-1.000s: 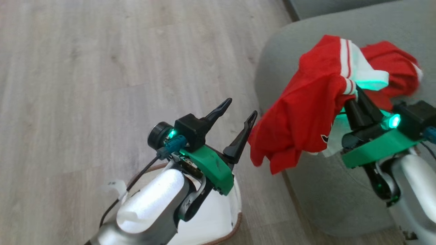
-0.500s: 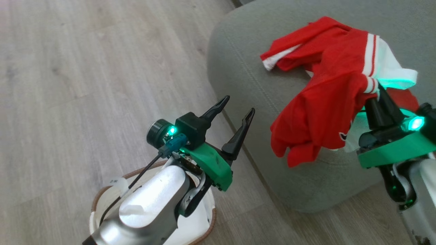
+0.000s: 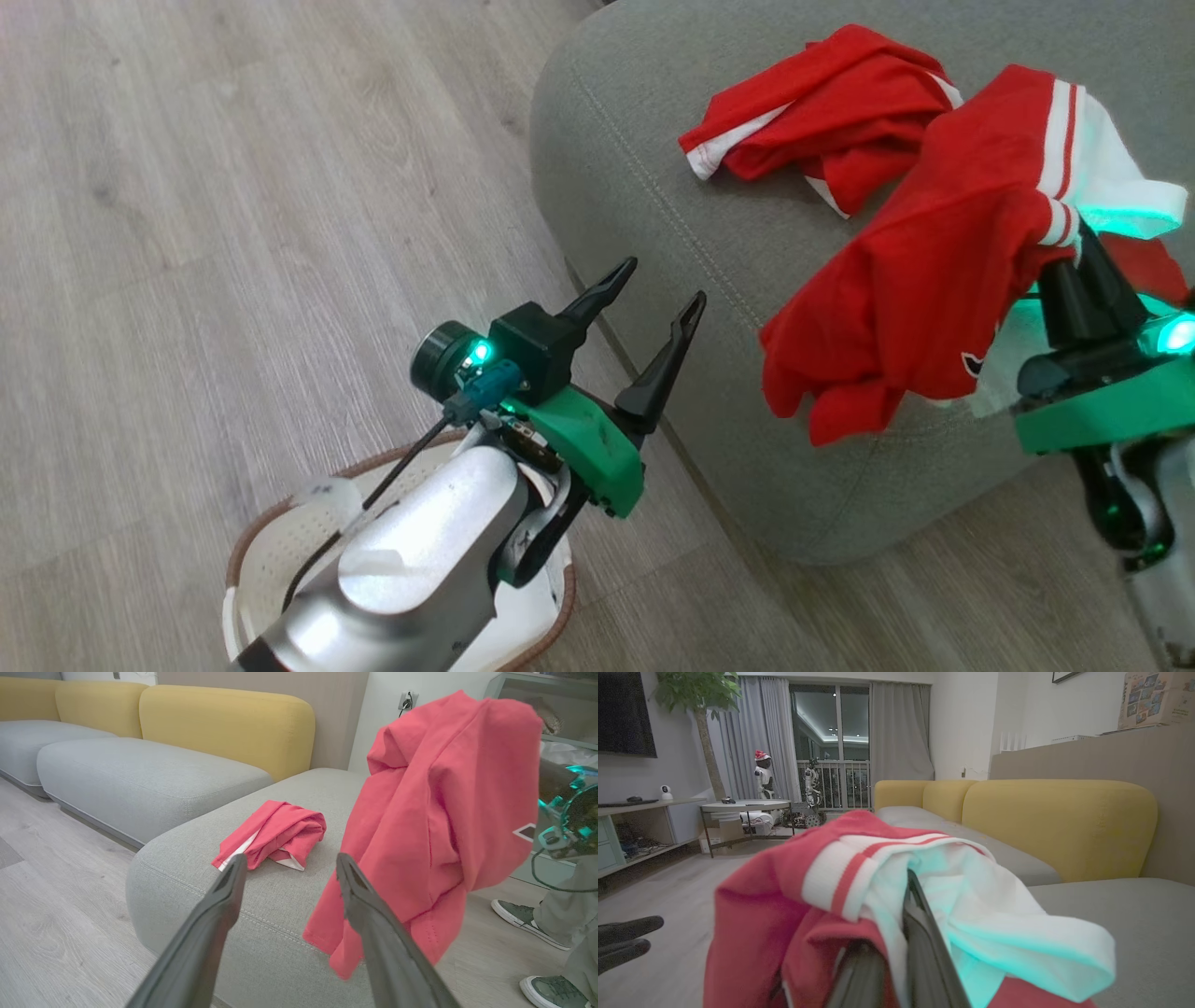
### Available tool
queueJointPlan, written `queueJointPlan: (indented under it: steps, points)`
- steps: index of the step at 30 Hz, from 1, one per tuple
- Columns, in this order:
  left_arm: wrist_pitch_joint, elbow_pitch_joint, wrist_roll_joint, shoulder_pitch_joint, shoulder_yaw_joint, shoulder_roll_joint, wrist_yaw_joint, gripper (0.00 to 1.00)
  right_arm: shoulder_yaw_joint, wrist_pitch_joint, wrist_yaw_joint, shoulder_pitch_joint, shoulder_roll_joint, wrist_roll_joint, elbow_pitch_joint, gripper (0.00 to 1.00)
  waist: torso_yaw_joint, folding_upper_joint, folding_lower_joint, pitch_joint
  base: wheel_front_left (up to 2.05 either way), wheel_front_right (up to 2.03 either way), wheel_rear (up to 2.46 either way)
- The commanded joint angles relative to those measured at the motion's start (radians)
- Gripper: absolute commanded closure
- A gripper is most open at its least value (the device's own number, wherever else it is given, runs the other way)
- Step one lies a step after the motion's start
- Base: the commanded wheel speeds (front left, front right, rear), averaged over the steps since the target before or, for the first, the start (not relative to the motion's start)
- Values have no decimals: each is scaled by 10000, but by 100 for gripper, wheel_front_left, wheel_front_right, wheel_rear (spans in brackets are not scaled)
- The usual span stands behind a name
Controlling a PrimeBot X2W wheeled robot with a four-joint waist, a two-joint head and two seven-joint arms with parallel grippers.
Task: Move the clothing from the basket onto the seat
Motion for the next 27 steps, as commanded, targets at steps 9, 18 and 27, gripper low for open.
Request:
queueJointPlan:
  steps: [9,18,27]
  points:
    - [90,-313,256,-1041,211,38,127,0,202,-67,-2,-2279,-1259,499,1103,100,472,-1,0,913,0,0,0]
    - [547,-435,698,-1908,-68,-142,292,0,-57,-67,-2,-4712,-2501,1540,3541,100,1332,-1,0,2534,0,0,0]
    - [860,-612,1204,-2701,-330,-283,513,0,-352,-67,-2,-6091,-3839,2149,5191,100,2300,-1,0,4016,0,0,0]
